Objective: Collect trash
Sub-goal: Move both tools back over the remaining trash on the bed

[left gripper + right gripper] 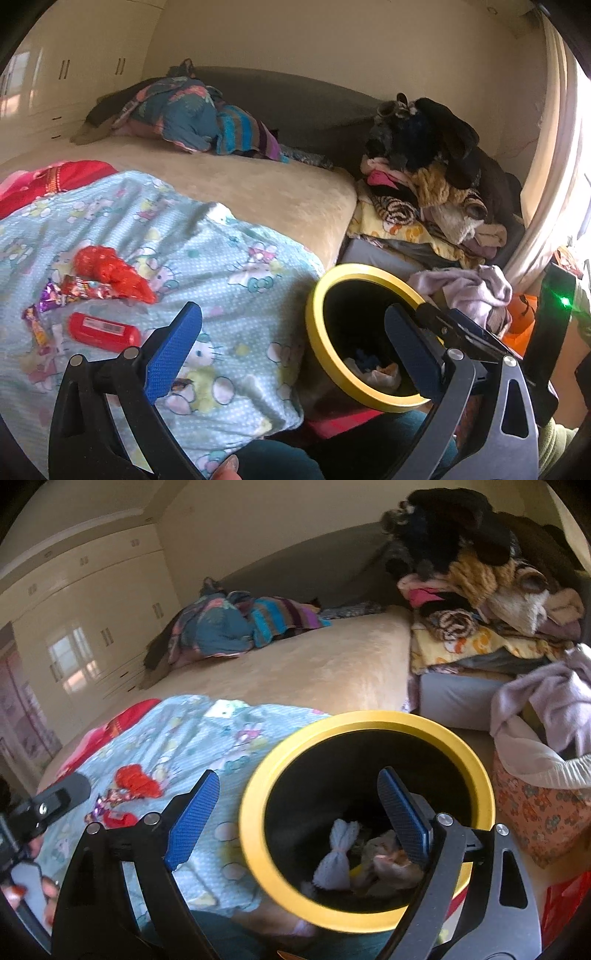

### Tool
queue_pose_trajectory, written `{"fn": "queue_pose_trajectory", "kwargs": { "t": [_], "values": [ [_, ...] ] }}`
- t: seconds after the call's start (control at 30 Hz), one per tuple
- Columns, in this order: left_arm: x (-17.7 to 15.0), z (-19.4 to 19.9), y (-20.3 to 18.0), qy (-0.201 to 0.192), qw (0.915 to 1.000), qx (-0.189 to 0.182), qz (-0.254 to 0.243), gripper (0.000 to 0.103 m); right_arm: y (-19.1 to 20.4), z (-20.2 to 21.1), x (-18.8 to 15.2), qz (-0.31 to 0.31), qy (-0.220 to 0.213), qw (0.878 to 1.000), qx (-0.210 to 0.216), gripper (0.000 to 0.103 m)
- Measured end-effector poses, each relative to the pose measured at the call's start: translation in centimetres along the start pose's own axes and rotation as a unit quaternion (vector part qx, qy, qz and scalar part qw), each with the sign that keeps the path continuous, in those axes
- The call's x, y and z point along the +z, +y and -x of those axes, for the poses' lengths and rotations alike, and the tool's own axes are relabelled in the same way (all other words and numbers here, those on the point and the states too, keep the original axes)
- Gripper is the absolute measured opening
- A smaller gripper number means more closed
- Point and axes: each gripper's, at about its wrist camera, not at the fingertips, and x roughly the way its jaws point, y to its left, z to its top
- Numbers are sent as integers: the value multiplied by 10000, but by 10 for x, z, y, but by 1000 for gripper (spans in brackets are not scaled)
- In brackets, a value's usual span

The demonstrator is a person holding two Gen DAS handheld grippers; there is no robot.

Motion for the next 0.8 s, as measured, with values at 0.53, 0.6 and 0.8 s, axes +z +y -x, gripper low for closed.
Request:
{"fn": "queue_pose_trajectory", "kwargs": {
  "t": [0.53, 0.6, 0.8],
  "values": [
    [7, 33, 55, -387, 9975, 487, 332, 97, 65, 3, -11, 823, 167, 9943, 658, 79],
    [8, 37, 62, -415, 9969, 541, 385, 97, 75, 1, -12, 943, 235, 9922, 776, 79],
    [8, 45, 90, -475, 9941, 763, 606, 97, 103, -3, -20, 1334, 387, 9849, 1032, 80]
  ]
}}
